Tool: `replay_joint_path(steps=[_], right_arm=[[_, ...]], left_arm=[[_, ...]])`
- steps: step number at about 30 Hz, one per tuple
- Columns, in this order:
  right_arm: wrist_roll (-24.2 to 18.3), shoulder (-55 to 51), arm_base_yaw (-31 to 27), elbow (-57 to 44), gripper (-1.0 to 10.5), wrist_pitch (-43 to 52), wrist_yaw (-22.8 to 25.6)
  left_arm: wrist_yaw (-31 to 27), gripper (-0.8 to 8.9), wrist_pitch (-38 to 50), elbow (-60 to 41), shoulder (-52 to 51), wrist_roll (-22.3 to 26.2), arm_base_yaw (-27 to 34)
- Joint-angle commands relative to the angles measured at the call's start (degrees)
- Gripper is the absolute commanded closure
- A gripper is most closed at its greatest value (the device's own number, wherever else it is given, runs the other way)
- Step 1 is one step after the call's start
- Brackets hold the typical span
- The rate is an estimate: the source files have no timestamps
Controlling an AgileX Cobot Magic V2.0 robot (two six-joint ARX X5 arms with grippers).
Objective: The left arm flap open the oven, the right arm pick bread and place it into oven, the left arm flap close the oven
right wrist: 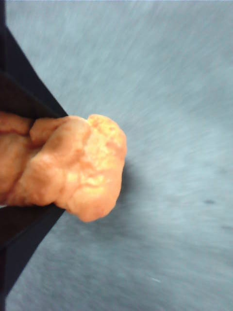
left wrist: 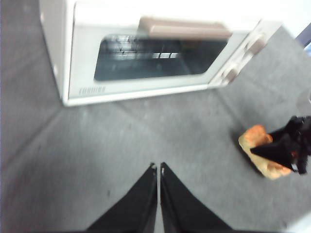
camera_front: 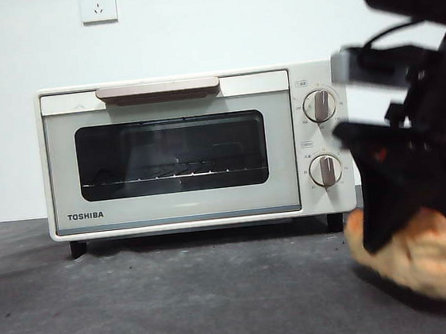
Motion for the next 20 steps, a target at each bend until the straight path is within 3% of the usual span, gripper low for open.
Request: replay_joint_path(steps=[1,4,7,20], right_arm=[[0.8,-3.8,0.5,0.4,7.3,-0.6,0.2],[0.5,-8.9,0.5,2.6,7.3,-5.2,0.3],[0.3,-13.9,0.5,6.0,7.3,-9.2,0.3],[-0.1,-20.3,0.5,14.1,7.3,-16.2,0.3]], left_arm=[[0.1,7.97,4.6,1.3,2.0,-3.0,-1.2],[0.0,7.97,9.7,2.7,6.2,-4.1,-4.1],[-3.9,7.97,14.9,5.8,13.3,-4.4,-8.5],[-12.1,7.97,25.8,16.8,35.7,-1.3,-19.0]])
